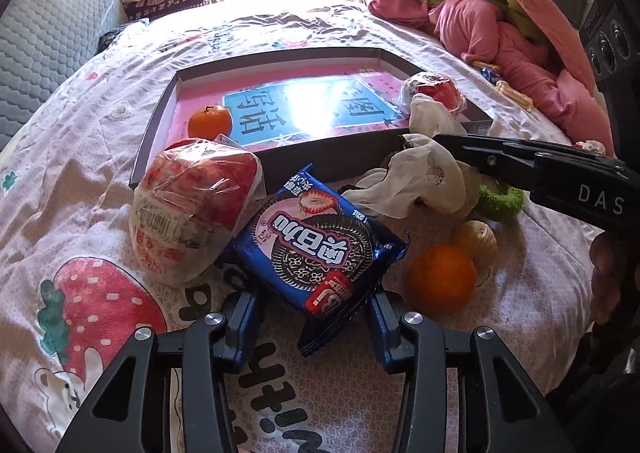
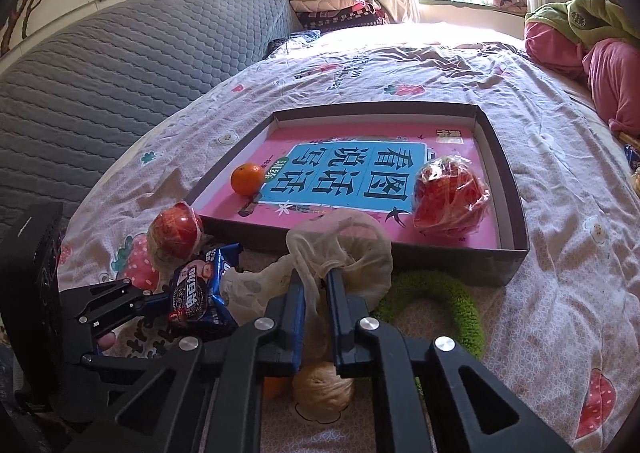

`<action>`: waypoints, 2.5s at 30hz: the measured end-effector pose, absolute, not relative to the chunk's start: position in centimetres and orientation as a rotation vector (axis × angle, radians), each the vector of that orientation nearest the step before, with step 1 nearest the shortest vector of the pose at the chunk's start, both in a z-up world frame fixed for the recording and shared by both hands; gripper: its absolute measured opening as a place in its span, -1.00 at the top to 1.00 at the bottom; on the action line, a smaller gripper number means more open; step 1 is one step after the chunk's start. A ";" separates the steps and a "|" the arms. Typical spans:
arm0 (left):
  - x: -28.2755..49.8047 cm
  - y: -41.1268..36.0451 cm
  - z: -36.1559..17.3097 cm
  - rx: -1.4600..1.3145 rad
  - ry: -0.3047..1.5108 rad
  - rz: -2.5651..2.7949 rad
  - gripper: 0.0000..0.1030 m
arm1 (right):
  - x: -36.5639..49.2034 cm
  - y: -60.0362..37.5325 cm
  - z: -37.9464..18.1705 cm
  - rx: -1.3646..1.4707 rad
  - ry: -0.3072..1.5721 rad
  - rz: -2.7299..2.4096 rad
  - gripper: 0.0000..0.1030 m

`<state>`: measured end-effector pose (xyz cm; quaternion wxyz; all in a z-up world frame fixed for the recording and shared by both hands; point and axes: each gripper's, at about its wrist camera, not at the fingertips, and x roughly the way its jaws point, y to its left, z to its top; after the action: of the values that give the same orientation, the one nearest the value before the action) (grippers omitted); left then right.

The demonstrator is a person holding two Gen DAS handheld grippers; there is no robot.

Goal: Organize objects

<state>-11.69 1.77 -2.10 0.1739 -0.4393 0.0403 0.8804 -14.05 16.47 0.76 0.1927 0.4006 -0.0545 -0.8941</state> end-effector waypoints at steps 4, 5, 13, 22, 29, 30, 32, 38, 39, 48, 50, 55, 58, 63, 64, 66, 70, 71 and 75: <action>-11.7 1.6 -2.0 -1.233 0.095 2.507 0.09 | -13.9 16.9 1.3 1.088 -0.165 -2.523 0.85; -11.7 1.6 -1.9 -1.228 0.087 2.505 0.09 | -13.9 16.9 1.5 1.081 -0.167 -2.523 0.85; -11.3 1.7 -1.1 -1.194 0.083 2.510 0.09 | -13.3 17.0 2.9 1.005 -0.172 -2.537 0.85; -10.7 1.9 0.7 -1.135 0.049 2.523 0.09 | -12.5 17.2 4.9 0.898 -0.164 -2.562 0.85; -10.9 2.4 2.1 -1.097 0.035 2.541 0.09 | -12.4 17.6 5.6 0.857 -0.165 -2.591 0.85; -10.9 2.5 2.4 -1.088 0.036 2.547 0.09 | -12.3 17.7 5.7 0.851 -0.169 -2.595 0.85; -11.0 2.6 2.8 -1.070 0.036 2.556 0.09 | -12.3 17.8 6.0 0.837 -0.169 -2.603 0.85; -11.4 2.8 3.8 -1.036 0.040 2.585 0.09 | -12.1 18.2 7.0 0.782 -0.163 -2.635 0.85; -11.5 2.9 4.0 -1.034 0.035 2.586 0.09 | -12.1 18.2 7.2 0.771 -0.163 -2.642 0.85; -12.9 3.0 4.9 -1.010 0.018 2.618 0.09 | -12.7 18.2 8.0 0.730 -0.161 -2.672 0.85; -13.2 3.0 5.0 -1.008 0.007 2.621 0.09 | -12.9 18.1 8.1 0.728 -0.162 -2.673 0.85; -13.8 2.9 5.2 -1.001 0.008 2.651 0.09 | -13.4 18.1 8.6 0.706 -0.172 -2.685 0.85; -14.2 2.6 5.4 -1.001 -0.008 2.667 0.09 | -13.6 18.1 8.7 0.700 -0.177 -2.689 0.85; -14.9 2.3 5.5 -1.006 -0.024 2.698 0.09 | -14.0 17.9 8.7 0.702 -0.174 -2.699 0.85; -15.0 2.3 5.4 -1.005 -0.022 2.708 0.09 | -14.1 17.8 8.7 0.705 -0.173 -2.698 0.85; -15.3 2.3 5.4 -1.006 -0.027 2.721 0.09 | -14.3 17.7 8.6 0.705 -0.172 -2.703 0.85; -15.9 2.3 5.4 -1.009 -0.049 2.732 0.09 | -14.6 17.4 8.6 0.702 -0.132 -2.732 0.85; -16.0 2.3 5.4 -1.005 -0.049 2.740 0.09 | -14.6 17.4 8.6 0.698 -0.130 -2.739 0.85; -16.4 2.6 5.5 -0.992 -0.027 2.770 0.09 | -14.9 17.5 8.7 0.688 -0.122 -2.758 0.85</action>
<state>-16.43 2.60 5.49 0.0994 -0.3356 -0.0092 0.9367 -14.87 17.46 8.69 0.1476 0.2391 -0.0423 -0.9588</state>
